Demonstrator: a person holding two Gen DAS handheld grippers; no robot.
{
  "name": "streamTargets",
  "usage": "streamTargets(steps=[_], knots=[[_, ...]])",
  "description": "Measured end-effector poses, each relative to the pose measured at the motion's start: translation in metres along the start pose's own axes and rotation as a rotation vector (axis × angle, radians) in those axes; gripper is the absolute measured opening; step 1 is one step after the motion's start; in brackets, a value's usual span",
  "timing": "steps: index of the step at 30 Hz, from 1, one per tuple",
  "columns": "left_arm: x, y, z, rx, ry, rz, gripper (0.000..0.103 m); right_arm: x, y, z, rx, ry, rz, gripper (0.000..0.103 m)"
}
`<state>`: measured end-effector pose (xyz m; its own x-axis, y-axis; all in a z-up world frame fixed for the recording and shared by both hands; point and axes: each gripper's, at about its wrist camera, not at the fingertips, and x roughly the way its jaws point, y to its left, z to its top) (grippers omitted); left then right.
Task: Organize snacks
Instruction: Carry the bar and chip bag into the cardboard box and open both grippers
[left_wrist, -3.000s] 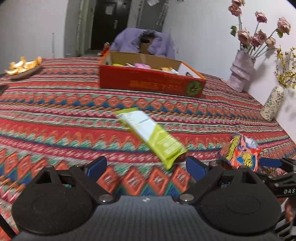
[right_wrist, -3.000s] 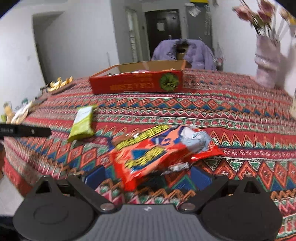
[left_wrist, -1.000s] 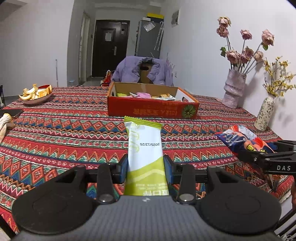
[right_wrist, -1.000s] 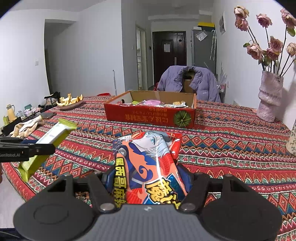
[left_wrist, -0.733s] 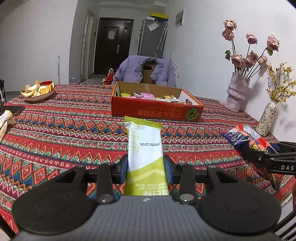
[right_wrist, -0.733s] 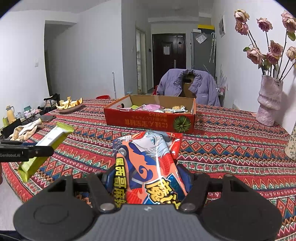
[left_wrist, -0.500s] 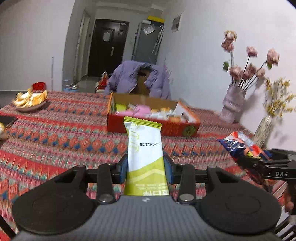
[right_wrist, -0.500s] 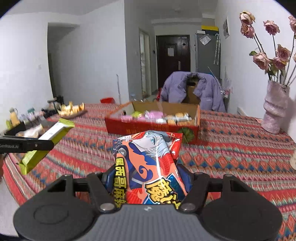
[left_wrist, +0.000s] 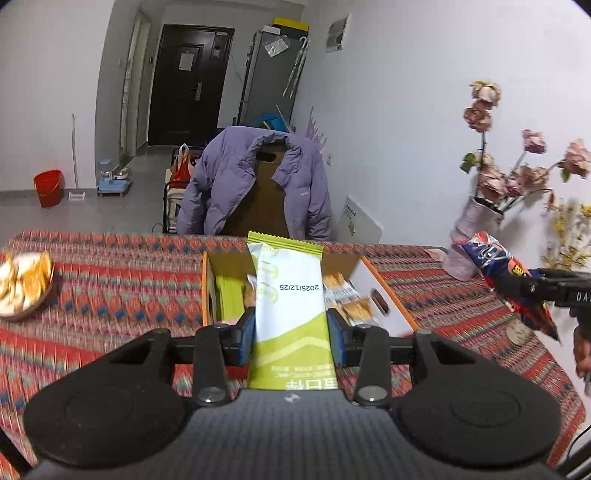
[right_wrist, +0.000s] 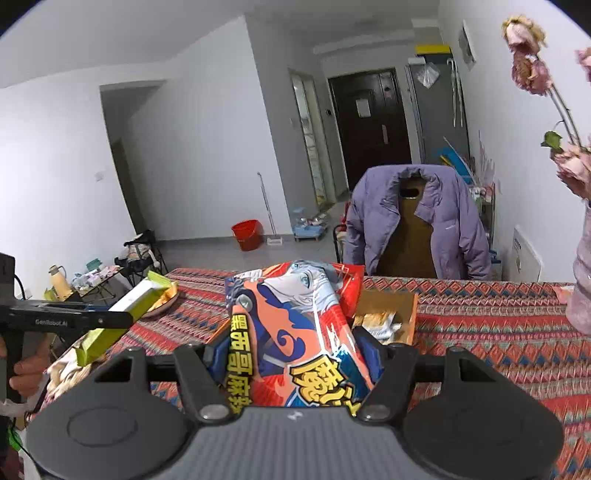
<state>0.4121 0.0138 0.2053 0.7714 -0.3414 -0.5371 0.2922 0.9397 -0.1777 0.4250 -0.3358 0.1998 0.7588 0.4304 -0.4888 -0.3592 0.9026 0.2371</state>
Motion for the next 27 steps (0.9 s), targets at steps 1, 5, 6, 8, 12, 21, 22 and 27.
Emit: streamTargets(steps=[1,5,6,8,12,21,22,27], knots=[[0.010,0.001,0.009,0.008,0.007,0.004,0.040,0.013,-0.007,0.011,0.016,0.017,0.004,0.065],[0.061,0.008,0.042,0.037,0.042,0.026,0.040,0.067,-0.031,0.042,0.070,0.070,-0.009,0.065],[0.073,0.010,0.047,0.039,0.052,0.030,0.040,0.083,-0.036,0.047,0.081,0.086,-0.021,0.065],[0.105,0.018,0.055,0.024,0.091,0.037,0.040,0.115,-0.048,0.053,0.103,0.112,-0.054,0.065],[0.175,0.033,0.058,-0.025,0.180,0.068,0.040,0.182,-0.067,0.044,0.147,0.185,-0.134,0.065],[0.283,0.046,0.031,-0.041,0.328,0.131,0.041,0.296,-0.077,-0.001,0.072,0.305,-0.362,0.066],[0.288,0.048,0.027,-0.046,0.335,0.134,0.041,0.303,-0.076,-0.004,0.055,0.312,-0.376,0.066],[0.298,0.053,0.016,-0.040,0.329,0.170,0.046,0.314,-0.065,-0.012,-0.031,0.318,-0.422,0.068]])
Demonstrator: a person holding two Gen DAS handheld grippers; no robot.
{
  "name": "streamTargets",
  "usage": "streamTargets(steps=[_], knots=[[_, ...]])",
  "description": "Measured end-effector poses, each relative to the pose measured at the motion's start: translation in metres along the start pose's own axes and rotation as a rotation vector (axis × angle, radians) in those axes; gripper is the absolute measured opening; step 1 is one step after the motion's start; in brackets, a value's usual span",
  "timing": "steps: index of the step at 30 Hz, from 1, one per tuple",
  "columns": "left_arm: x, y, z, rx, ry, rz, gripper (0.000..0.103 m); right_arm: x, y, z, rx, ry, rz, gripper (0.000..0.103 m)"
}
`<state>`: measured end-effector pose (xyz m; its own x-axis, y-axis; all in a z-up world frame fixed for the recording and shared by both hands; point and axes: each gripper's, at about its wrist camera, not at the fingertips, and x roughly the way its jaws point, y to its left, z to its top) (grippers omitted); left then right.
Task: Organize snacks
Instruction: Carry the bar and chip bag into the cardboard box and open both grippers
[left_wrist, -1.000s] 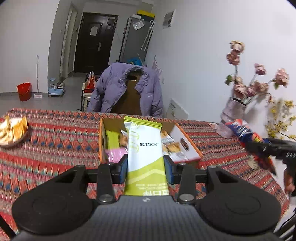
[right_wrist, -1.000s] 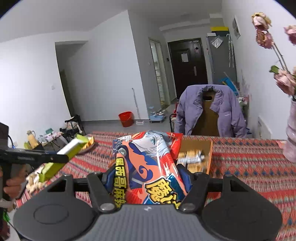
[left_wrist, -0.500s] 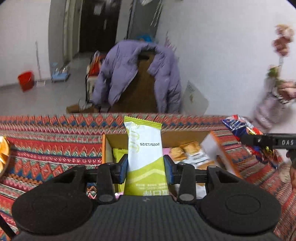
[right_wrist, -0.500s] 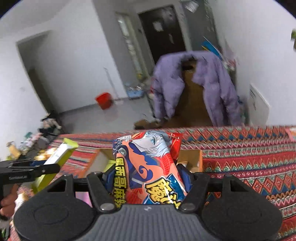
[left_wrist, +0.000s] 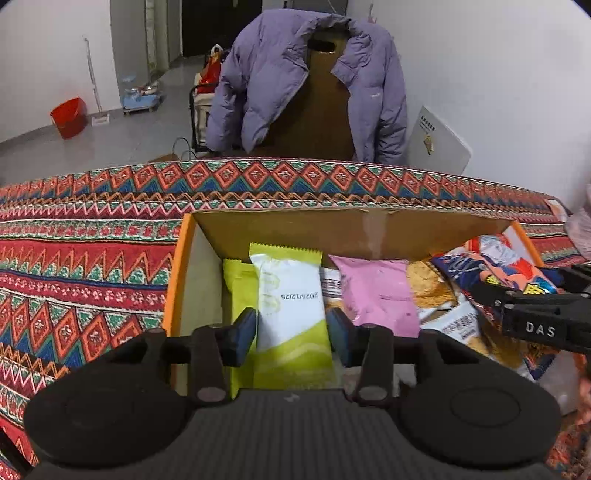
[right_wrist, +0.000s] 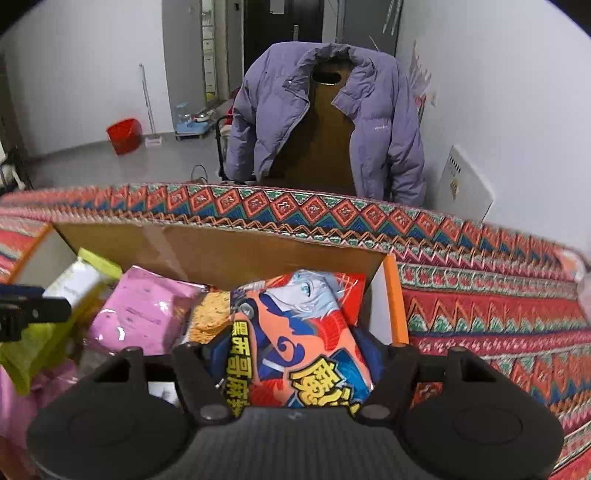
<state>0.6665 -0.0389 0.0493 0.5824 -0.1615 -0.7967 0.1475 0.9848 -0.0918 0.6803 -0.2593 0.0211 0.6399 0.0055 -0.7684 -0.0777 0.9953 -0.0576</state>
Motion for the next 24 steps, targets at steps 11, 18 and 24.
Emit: streamTargets(steps=[11,18,24], knots=[[-0.065,-0.013,0.012,0.059,-0.058,-0.039,0.062,-0.072,0.000,0.018,-0.021,-0.043,0.062,0.074],[-0.154,-0.034,0.002,0.105,-0.157,-0.051,0.071,-0.162,-0.006,0.022,-0.029,-0.113,0.097,0.075],[-0.226,-0.051,-0.013,0.153,-0.255,-0.054,0.077,-0.238,-0.001,0.013,-0.074,-0.173,0.130,0.083]])
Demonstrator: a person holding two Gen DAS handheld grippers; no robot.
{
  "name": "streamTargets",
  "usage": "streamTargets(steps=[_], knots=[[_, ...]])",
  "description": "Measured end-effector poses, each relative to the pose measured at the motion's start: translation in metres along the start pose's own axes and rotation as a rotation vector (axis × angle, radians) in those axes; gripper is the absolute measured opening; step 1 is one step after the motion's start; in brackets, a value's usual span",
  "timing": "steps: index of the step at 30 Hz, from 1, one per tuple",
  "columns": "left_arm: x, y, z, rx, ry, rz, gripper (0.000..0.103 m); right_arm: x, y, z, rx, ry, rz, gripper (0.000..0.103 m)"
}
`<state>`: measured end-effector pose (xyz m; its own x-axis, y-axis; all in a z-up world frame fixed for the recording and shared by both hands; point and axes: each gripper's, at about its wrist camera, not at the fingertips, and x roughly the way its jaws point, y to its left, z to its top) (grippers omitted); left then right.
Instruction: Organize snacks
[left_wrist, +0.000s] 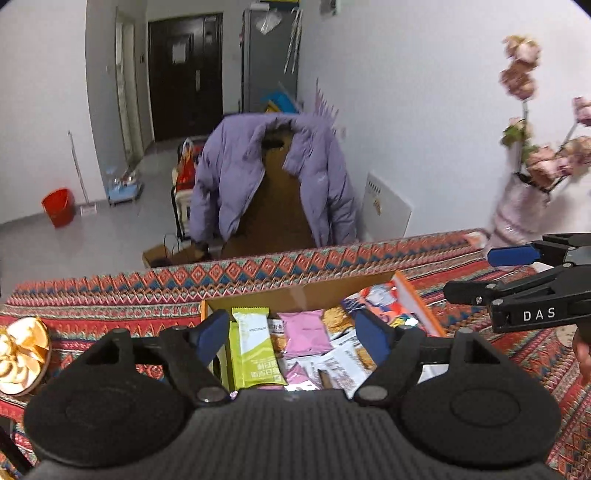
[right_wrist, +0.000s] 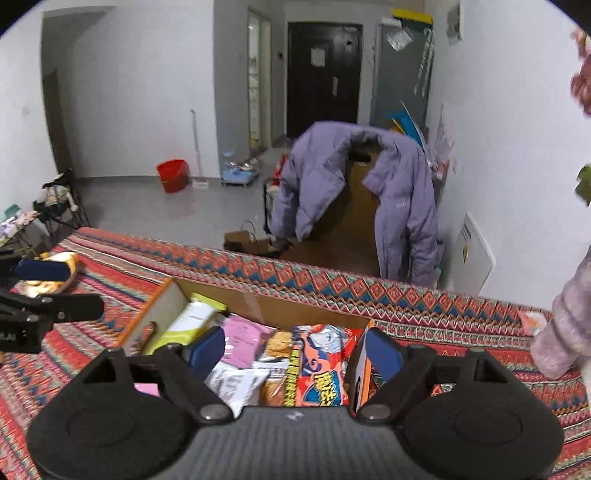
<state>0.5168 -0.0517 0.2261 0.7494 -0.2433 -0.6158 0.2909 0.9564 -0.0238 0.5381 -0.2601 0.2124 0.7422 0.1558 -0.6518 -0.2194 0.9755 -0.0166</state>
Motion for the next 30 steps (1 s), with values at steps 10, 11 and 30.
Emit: streamTargets(steps=[10,11,30], knots=[[-0.072,-0.021,-0.023,0.017,-0.084,0.005,0.082,-0.067,0.004,-0.016,0.022,-0.066,0.028,0.084],[-0.079,-0.021,-0.030,0.010,-0.101,0.019,0.082,-0.074,0.002,-0.021,0.037,-0.082,0.047,0.085],[-0.231,-0.050,-0.262,0.037,-0.479,0.194,0.100,-0.221,0.057,-0.241,-0.041,-0.409,0.004,0.102]])
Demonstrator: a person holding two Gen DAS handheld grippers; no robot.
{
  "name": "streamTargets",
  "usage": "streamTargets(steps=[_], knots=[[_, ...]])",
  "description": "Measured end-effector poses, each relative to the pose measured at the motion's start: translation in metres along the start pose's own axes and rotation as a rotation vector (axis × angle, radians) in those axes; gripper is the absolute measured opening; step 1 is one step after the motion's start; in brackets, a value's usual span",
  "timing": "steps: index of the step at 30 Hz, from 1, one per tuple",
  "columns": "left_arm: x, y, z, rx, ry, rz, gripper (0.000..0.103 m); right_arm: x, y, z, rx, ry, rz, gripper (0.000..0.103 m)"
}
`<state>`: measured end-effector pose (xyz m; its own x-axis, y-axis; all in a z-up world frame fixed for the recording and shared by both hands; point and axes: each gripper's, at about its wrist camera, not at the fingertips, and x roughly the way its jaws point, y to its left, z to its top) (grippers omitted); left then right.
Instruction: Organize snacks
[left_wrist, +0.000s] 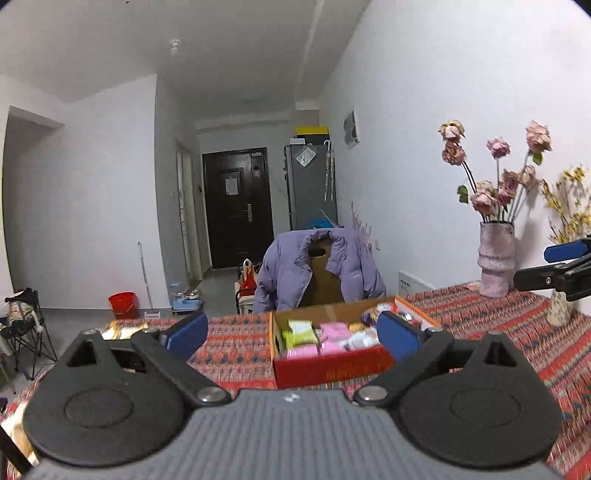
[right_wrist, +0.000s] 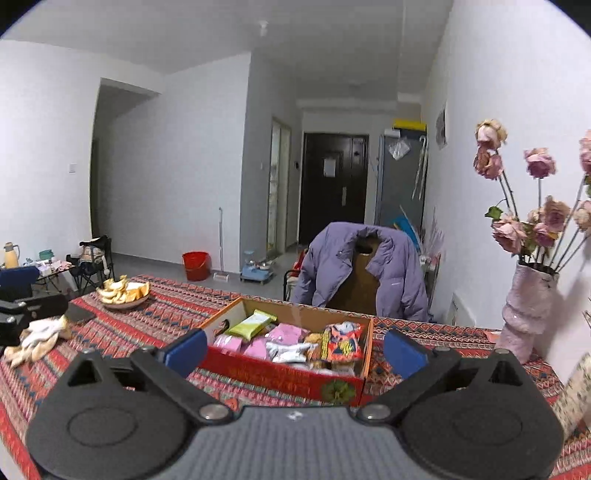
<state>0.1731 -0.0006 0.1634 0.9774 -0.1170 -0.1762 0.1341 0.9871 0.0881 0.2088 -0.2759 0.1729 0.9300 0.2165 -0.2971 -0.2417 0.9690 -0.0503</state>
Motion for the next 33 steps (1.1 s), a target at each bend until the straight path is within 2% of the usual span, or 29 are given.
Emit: streamTargets(steps=[10,17,21,26,33], knots=[[-0.091,-0.010,-0.076,-0.016,-0.021,0.053,0.103,-0.066,0.047,-0.090,0.003,-0.048,-0.028,0.103],[-0.126,-0.018,-0.116,-0.045,0.004,0.070,0.103,-0.091,0.084,-0.146,0.014,-0.039,-0.019,0.103],[-0.138,-0.019,-0.137,-0.064,-0.003,0.083,0.103,-0.111,0.101,-0.172,0.030,-0.071,-0.028,0.103],[-0.144,-0.025,-0.163,-0.012,0.005,0.099,0.103,-0.123,0.112,-0.201,0.074,-0.071,-0.030,0.103],[-0.139,-0.021,-0.176,-0.077,0.029,0.089,0.103,-0.118,0.116,-0.210,0.082,-0.050,-0.021,0.103]])
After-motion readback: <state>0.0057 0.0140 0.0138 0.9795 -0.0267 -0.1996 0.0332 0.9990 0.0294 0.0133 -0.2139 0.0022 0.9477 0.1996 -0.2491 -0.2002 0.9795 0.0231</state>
